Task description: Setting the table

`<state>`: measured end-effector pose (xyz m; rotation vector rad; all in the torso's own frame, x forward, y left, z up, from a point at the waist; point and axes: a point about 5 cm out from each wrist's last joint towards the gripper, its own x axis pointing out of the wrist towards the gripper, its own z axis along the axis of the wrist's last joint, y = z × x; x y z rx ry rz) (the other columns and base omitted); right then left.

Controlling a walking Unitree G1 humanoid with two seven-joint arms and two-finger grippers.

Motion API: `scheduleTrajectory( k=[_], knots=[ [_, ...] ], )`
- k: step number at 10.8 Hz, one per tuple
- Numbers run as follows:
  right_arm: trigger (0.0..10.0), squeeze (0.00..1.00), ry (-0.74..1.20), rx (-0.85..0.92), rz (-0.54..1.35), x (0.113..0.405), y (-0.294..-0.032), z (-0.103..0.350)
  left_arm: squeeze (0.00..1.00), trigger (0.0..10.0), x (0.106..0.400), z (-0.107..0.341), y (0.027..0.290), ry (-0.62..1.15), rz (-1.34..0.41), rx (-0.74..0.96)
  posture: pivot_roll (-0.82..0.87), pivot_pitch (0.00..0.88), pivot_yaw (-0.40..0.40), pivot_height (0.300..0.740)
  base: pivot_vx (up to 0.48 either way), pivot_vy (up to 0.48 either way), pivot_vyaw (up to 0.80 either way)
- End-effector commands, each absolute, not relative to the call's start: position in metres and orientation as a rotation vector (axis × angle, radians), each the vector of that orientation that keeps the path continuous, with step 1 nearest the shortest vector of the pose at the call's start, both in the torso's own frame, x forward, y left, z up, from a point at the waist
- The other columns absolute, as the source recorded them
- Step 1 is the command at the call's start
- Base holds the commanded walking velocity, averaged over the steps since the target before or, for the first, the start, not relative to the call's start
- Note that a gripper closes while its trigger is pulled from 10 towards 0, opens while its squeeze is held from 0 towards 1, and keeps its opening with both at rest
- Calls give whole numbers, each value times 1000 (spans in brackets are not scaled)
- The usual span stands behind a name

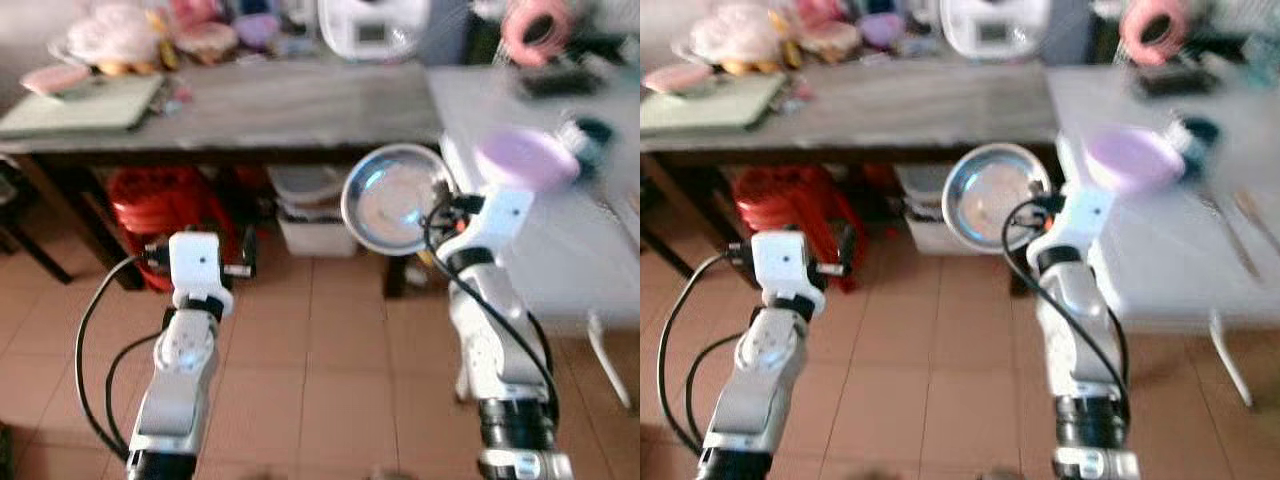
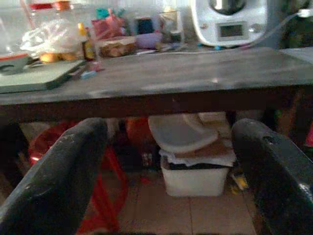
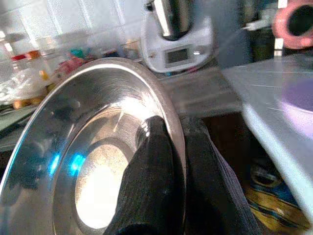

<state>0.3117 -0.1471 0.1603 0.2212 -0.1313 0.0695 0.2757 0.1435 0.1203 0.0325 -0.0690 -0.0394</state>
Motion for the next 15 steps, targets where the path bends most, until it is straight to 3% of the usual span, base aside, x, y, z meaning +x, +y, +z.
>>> scheduleTrajectory(
  k=[1,15],
  knots=[
    [10000,0,-138,230,108,313,-137,164,0,10000,276,122,152,-76,-12,53,-16,40,60,740,480,0,0],
    [10000,0,-108,234,120,315,-134,156,0,10000,278,116,142,-40,-47,17,-14,41,66,740,458,23,0]
  ],
)
